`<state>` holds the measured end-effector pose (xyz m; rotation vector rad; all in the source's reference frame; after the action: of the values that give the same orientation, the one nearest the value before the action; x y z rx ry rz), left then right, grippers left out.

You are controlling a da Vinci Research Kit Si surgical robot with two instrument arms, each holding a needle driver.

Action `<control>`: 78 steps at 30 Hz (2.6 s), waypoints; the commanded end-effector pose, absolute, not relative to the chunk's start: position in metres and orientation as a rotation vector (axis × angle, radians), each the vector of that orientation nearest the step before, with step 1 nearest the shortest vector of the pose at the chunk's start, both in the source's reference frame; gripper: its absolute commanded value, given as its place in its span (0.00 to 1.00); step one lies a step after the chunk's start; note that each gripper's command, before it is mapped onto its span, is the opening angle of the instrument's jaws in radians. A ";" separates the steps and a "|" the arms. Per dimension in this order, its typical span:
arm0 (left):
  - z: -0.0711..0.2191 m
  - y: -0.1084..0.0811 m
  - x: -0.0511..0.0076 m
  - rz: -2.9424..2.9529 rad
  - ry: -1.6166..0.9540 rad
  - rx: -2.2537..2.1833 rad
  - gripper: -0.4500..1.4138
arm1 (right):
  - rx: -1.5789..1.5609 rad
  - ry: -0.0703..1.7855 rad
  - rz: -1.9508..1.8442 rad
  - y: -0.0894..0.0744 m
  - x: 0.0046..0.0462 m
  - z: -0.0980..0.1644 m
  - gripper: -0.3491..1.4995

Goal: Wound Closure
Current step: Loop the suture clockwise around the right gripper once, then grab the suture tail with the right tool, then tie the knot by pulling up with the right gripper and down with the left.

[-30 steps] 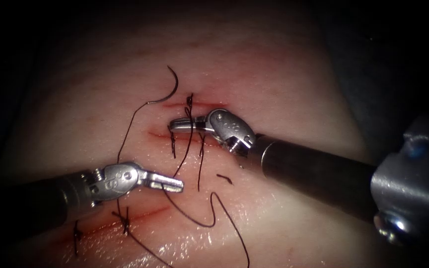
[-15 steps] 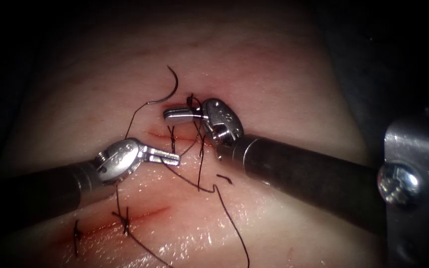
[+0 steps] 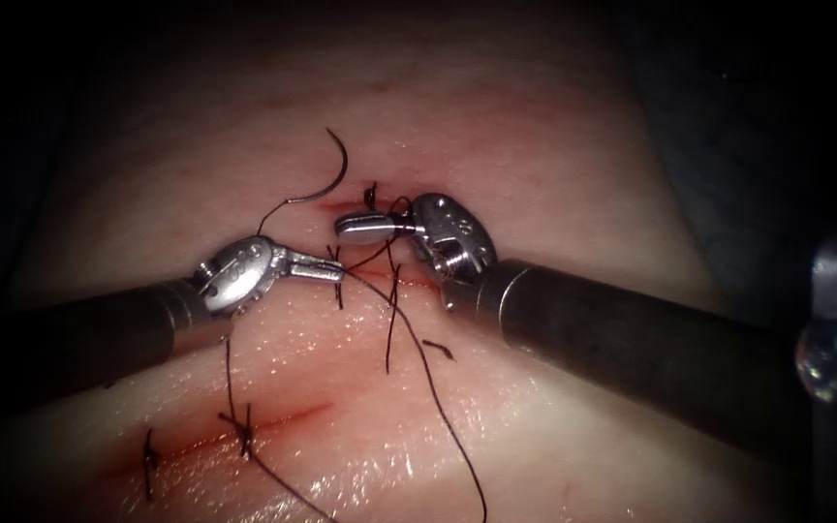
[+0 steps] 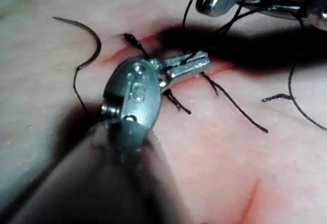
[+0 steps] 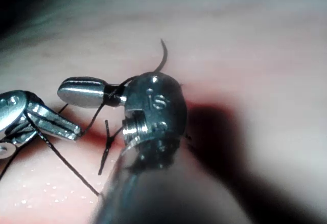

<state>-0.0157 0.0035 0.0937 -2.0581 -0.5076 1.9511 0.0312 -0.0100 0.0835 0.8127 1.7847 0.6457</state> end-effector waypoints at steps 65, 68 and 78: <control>0.093 0.004 -0.0156 1.938 -0.510 -2.040 0.00 | 0.711 0.977 -0.752 -0.017 0.0362 0.086 0.00; 0.093 0.003 -0.0156 1.941 -0.506 -2.036 0.00 | 0.717 0.995 -0.741 -0.016 0.0359 0.086 0.00; 0.092 -0.002 -0.0163 2.041 -0.523 -2.001 0.00 | 0.735 1.196 -0.579 -0.012 0.0343 0.084 0.00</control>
<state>-0.0159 -0.0031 0.0914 -1.9954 -0.5286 2.0515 0.0335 -0.0126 0.0840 0.7412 1.1982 -0.5705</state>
